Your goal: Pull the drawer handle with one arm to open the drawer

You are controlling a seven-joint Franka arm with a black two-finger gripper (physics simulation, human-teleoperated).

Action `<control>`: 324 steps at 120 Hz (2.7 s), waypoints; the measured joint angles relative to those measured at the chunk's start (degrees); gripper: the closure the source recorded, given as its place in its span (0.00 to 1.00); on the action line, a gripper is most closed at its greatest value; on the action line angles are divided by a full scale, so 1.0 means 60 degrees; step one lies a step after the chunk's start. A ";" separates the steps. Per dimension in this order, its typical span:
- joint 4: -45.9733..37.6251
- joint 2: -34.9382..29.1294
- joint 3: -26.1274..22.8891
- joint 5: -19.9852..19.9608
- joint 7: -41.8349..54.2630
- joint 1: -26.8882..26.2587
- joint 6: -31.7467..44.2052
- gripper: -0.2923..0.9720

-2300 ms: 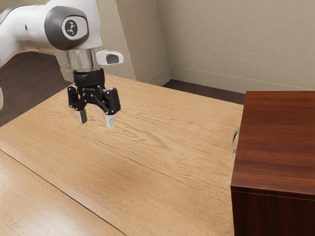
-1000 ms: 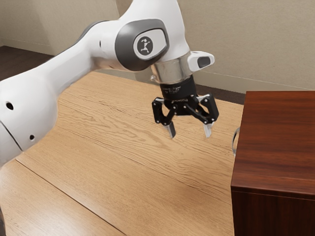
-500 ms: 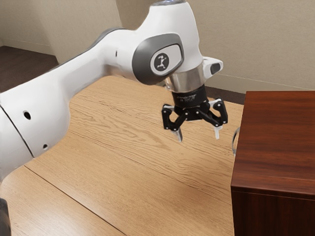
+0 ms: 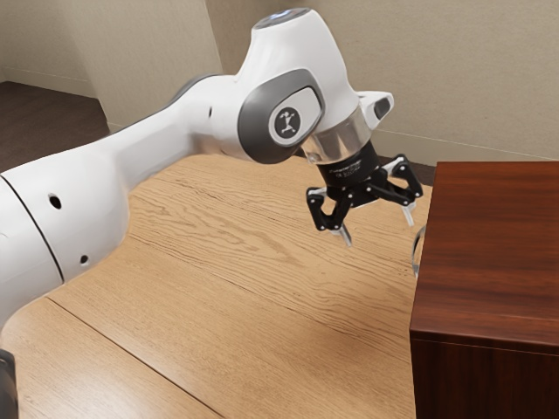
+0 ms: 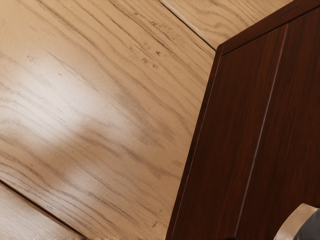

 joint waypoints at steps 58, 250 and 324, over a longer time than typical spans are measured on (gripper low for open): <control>-0.1200 -0.0733 0.0000 -0.0109 0.0481 -0.0064 0.0258 0.23; -0.1888 -0.0927 -0.0119 -0.1128 0.2692 -0.0166 0.0907 0.43; -0.2469 -0.1307 -0.0040 -0.1072 0.2936 0.0010 0.0983 0.44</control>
